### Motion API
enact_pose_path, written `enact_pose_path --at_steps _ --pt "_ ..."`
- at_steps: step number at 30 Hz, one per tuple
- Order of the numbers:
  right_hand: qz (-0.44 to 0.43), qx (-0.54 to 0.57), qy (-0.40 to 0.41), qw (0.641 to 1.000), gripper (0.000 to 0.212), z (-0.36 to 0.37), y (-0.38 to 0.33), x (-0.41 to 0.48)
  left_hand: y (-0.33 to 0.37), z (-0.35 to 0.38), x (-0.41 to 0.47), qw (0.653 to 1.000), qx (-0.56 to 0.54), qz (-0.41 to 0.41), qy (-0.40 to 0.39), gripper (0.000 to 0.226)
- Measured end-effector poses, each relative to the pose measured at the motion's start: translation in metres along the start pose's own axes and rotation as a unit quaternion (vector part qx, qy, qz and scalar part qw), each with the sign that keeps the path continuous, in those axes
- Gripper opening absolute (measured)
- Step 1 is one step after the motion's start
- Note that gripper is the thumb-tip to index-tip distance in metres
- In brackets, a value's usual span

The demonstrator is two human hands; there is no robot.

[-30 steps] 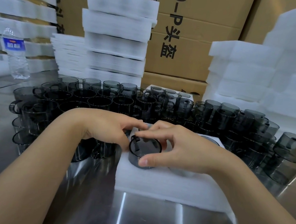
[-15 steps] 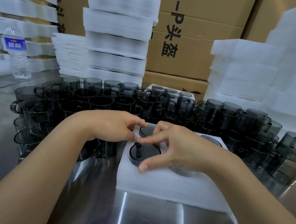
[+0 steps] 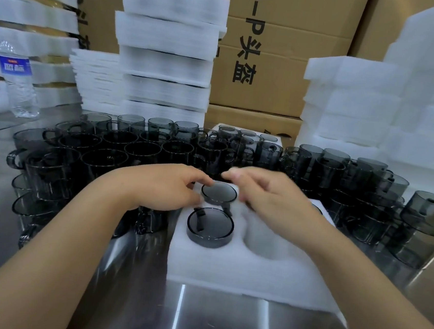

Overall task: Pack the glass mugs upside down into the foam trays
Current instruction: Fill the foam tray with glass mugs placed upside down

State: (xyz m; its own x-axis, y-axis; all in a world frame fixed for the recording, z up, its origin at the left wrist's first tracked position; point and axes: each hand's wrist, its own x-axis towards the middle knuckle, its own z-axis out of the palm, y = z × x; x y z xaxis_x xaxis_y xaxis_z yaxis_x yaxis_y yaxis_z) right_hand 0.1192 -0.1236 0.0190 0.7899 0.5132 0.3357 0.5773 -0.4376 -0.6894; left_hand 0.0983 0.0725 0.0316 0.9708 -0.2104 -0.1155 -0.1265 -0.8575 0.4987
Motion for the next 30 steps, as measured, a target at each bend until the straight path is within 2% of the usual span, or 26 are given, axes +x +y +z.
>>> enact_pose_path --at_steps 1,3,4,6,10,16,19,23,30 --pt "0.009 0.024 0.044 0.999 0.029 -0.001 0.001 0.001 0.002 0.0 -0.002 1.0 0.005 -0.002 -0.009 0.049" --pt "0.041 0.054 0.097 0.993 0.035 -0.004 0.002 0.001 0.004 -0.001 -0.004 0.998 0.029 -0.001 -0.051 0.084" --pt "0.056 0.061 0.106 0.991 0.034 -0.004 0.002 0.001 0.004 -0.001 -0.005 0.996 0.045 0.001 -0.071 0.099" --pt "0.076 0.06 0.084 0.992 0.031 -0.005 0.002 0.0 0.005 0.0 -0.007 0.993 0.064 0.01 -0.096 0.111" --pt "0.08 0.016 -0.035 0.996 0.028 -0.006 0.003 -0.002 0.008 0.002 -0.007 0.994 0.052 0.024 -0.097 0.109" --pt "0.058 -0.003 -0.08 0.995 0.017 -0.008 0.004 -0.001 0.01 0.004 -0.007 0.997 0.024 0.024 -0.076 0.106" --pt "0.081 -0.036 -0.118 0.989 0.015 -0.01 0.002 0.003 0.011 0.006 -0.008 0.996 0.04 0.018 -0.077 0.105" --pt "0.103 -0.086 -0.143 0.981 0.019 -0.012 -0.003 0.009 0.014 0.006 -0.008 0.995 0.051 0.016 -0.089 0.102" --pt "0.089 -0.046 -0.127 0.987 0.017 -0.008 0.002 0.003 0.015 0.003 -0.008 0.987 0.101 -0.008 -0.121 0.121"
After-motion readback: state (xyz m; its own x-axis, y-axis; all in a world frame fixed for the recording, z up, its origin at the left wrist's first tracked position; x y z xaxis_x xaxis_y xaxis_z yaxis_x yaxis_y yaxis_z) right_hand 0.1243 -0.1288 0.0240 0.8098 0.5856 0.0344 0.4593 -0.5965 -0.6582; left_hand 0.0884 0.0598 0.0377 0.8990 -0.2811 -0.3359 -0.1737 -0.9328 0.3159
